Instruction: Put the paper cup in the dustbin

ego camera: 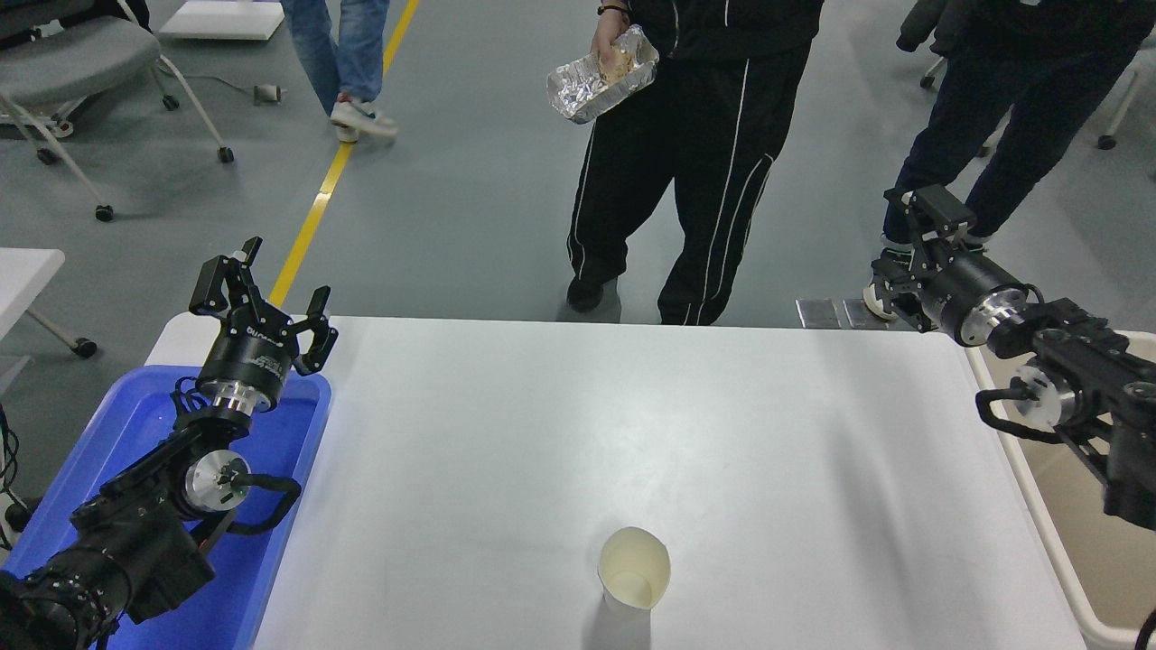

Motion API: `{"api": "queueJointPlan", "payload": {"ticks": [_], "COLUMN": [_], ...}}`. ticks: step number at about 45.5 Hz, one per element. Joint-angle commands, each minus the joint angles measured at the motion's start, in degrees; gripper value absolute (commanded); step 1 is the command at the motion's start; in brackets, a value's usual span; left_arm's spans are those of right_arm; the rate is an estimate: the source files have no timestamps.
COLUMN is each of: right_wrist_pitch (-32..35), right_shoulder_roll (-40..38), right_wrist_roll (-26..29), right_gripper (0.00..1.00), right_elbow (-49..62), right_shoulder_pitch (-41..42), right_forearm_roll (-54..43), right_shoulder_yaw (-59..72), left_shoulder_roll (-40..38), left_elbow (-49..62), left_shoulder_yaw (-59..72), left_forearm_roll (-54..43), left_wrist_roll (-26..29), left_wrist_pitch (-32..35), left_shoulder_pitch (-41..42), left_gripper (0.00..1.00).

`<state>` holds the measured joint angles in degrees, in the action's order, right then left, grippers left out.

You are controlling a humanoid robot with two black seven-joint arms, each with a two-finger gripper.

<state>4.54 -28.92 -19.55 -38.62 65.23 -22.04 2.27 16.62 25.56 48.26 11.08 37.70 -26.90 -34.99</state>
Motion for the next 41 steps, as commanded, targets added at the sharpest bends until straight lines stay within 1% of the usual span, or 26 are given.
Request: {"api": "queueJointPlan", "payload": {"ticks": [1, 8, 16, 22, 27, 35, 41], "right_wrist_pitch": [1.4, 5.8, 10.7, 15.7, 18.0, 20.3, 20.5], "right_shoulder_roll": [3.9, 10.1, 15.9, 17.1, 17.2, 18.9, 19.6], "right_wrist_roll": [0.0, 0.0, 0.0, -0.1, -0.1, -0.1, -0.2], "right_gripper": [0.99, 0.99, 0.99, 0.99, 0.99, 0.99, 0.99], "right_elbow": [-0.1, -0.2, -2.7, -8.1, -13.4, -18.1, -21.9], "right_shoulder_pitch": [19.0, 24.7, 28.4, 30.7, 32.2, 32.2, 31.5], "right_forearm_roll": [-0.7, -1.8, -10.6, -18.6, -23.5, -26.4, -26.5], "right_shoulder_yaw": [27.2, 33.2, 37.9, 38.2, 38.2, 39.6, 41.5], "left_shoulder_roll": [0.0, 0.0, 0.0, 0.0, 0.0, 0.0, 0.0], "left_elbow": [0.0, 0.0, 0.0, 0.0, 0.0, 0.0, -0.1], "left_shoulder_yaw": [0.0, 0.0, 0.0, 0.0, 0.0, 0.0, 0.0], "left_forearm_roll": [0.0, 0.0, 0.0, 0.0, 0.0, 0.0, 0.0], "left_wrist_roll": [0.0, 0.0, 0.0, 0.0, 0.0, 0.0, 0.0], "left_wrist_pitch": [0.0, 0.0, 0.0, 0.0, 0.0, 0.0, 0.0], "left_shoulder_pitch": [0.0, 0.0, 0.0, 0.0, 0.0, 0.0, 0.0], "left_gripper": [1.00, 1.00, 1.00, 1.00, 1.00, 1.00, 1.00]}}
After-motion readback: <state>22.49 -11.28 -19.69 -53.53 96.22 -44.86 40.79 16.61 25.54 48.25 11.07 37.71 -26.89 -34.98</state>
